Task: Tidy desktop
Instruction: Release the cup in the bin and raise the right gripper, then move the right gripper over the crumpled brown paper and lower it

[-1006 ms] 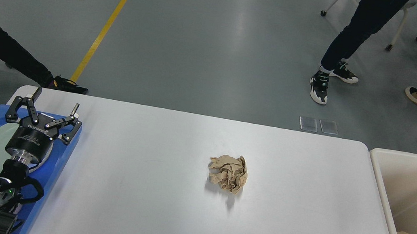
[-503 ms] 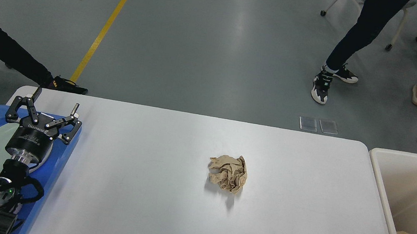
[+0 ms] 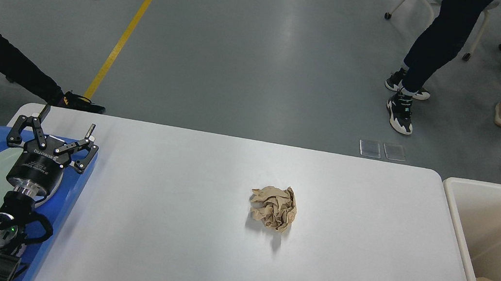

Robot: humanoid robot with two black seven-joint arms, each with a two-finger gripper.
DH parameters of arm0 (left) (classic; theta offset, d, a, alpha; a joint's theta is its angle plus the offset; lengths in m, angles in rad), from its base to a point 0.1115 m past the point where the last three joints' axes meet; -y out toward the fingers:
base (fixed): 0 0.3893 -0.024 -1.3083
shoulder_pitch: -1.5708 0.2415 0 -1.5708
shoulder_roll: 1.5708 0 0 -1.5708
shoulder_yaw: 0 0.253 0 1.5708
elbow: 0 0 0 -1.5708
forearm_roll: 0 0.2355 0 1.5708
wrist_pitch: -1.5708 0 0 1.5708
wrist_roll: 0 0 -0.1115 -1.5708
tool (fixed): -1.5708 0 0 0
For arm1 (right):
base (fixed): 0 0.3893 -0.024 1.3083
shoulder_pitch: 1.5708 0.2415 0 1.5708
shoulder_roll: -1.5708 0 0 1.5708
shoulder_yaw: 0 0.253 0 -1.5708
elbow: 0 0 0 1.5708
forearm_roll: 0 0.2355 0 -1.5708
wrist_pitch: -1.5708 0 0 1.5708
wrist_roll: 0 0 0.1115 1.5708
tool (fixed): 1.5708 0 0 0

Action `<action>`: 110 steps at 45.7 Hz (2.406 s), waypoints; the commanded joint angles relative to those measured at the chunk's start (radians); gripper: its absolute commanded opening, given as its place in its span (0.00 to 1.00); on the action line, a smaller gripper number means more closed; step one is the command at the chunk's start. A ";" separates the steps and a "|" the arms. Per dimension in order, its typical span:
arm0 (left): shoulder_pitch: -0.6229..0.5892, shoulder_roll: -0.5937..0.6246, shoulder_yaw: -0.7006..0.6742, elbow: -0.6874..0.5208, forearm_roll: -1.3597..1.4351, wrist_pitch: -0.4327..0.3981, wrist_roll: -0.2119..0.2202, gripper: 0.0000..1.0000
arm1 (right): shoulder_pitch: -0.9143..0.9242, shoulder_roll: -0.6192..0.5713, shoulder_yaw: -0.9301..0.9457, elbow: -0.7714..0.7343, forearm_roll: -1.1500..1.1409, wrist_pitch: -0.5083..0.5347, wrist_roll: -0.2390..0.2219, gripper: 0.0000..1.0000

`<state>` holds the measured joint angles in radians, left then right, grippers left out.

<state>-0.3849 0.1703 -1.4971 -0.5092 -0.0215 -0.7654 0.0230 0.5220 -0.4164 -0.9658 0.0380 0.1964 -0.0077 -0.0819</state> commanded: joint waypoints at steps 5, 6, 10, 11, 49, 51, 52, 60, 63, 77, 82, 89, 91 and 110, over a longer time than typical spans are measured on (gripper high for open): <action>0.001 0.000 0.000 0.000 0.000 0.000 0.000 0.96 | 0.007 -0.005 0.001 0.002 0.000 -0.009 0.001 1.00; 0.000 0.000 0.000 0.000 0.000 0.000 0.000 0.96 | 0.007 -0.005 0.001 0.002 0.000 -0.009 0.001 1.00; 0.000 0.000 0.000 0.000 0.000 0.000 0.000 0.96 | 0.007 -0.007 0.001 0.003 0.000 -0.008 0.001 1.00; 0.000 0.000 0.000 0.000 0.000 0.000 0.000 0.96 | 0.009 -0.007 0.001 0.003 0.000 -0.008 0.001 1.00; 0.000 0.000 0.000 0.000 0.000 0.000 0.000 0.96 | 1.093 -0.133 -0.318 0.860 -0.307 0.618 -0.067 1.00; 0.000 0.000 0.000 0.000 0.000 0.000 0.000 0.96 | 1.196 -0.122 -0.344 0.968 -0.304 0.621 -0.079 1.00; 0.000 0.000 0.000 0.000 0.000 0.000 0.000 0.96 | 1.246 -0.113 -0.356 1.017 -0.302 0.623 -0.082 1.00; 0.000 0.000 0.000 0.000 0.000 0.000 0.000 0.96 | 1.553 0.077 -0.406 1.252 -0.296 0.715 -0.084 1.00; 0.000 0.000 0.000 0.000 0.000 0.000 0.000 0.96 | 1.638 0.136 -0.401 1.295 -0.269 0.776 -0.084 1.00; 0.000 0.000 0.000 0.000 0.000 0.000 -0.001 0.96 | 2.010 0.192 -0.335 1.580 -0.112 0.850 -0.084 1.00; 0.000 0.000 0.000 0.000 0.000 0.000 -0.001 0.96 | 2.086 0.192 -0.275 1.668 -0.103 0.848 -0.081 1.00; 0.000 0.000 0.000 0.000 0.000 0.000 -0.001 0.96 | 2.090 0.203 -0.244 1.671 -0.100 0.856 -0.078 1.00; 0.000 0.000 0.000 0.000 0.000 0.000 -0.001 0.96 | 2.090 0.205 -0.241 1.669 -0.097 0.854 -0.076 1.00; 0.000 0.000 0.000 0.000 0.000 0.000 -0.001 0.96 | 1.767 0.225 -0.051 1.383 -0.095 0.747 -0.079 1.00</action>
<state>-0.3851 0.1703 -1.4971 -0.5092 -0.0215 -0.7654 0.0215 2.4424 -0.1973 -1.1209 1.5247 0.1013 0.7878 -0.1580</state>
